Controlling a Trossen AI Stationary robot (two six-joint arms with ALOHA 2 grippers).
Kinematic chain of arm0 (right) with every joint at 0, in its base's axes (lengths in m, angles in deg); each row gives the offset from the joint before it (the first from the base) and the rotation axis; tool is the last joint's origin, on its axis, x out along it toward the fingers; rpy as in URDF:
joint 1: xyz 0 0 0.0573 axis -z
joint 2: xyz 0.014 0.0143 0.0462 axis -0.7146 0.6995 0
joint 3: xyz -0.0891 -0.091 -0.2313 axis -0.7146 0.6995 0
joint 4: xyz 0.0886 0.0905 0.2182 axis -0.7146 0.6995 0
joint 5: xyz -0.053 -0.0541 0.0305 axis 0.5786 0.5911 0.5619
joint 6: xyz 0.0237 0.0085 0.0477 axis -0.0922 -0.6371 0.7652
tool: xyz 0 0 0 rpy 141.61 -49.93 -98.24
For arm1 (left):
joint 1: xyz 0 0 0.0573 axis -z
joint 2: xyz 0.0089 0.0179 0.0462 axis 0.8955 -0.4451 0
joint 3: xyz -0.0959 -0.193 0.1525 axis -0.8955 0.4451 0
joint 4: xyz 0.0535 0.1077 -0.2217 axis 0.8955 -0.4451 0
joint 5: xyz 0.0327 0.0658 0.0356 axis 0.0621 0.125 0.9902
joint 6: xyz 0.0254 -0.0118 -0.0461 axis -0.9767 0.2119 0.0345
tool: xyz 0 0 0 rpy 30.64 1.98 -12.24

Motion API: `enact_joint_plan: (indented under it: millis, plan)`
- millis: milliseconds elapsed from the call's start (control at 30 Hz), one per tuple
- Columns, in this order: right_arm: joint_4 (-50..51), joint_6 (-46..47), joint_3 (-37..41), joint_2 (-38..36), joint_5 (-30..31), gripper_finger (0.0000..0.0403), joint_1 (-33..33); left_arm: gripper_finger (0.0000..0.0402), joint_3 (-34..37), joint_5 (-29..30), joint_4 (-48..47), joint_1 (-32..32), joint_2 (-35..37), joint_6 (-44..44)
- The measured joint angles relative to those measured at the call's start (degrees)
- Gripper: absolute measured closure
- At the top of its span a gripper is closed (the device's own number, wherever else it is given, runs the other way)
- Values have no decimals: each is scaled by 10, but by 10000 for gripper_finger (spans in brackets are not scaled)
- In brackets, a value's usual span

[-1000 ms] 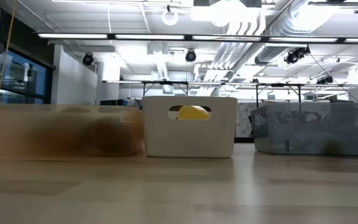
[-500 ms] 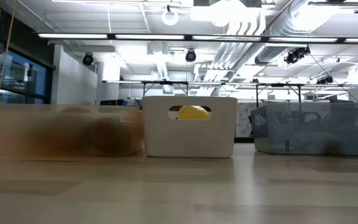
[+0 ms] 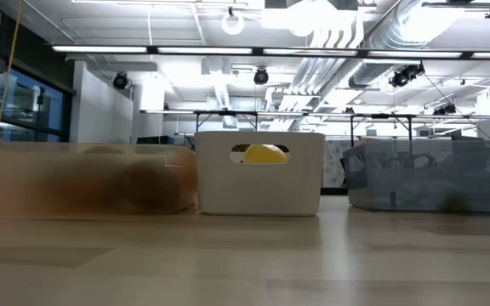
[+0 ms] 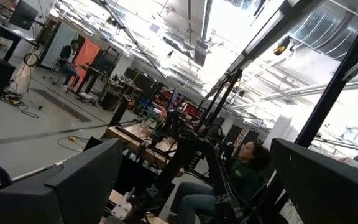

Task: Sort produce into baskets
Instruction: Put the white garlic into the black bin

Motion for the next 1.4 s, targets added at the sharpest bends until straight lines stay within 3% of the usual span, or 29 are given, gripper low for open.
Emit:
enact_joint_plan:
  millis: [333,633,900,1133,1400]
  plan:
    - [2,-94,-1,64,-62,34,-2,5,0,0,1,0,0,-9]
    - [2,-134,-1,82,-69,47,-2,5,0,4,1,0,0,-9]
    - [4,-136,0,82,-42,93,-3,5,0,4,1,0,0,-9]
    - [26,-101,0,83,-21,105,-2,5,0,4,7,0,0,-9]
    - [8,-116,1,83,-67,105,0,5,0,5,9,0,0,-9]
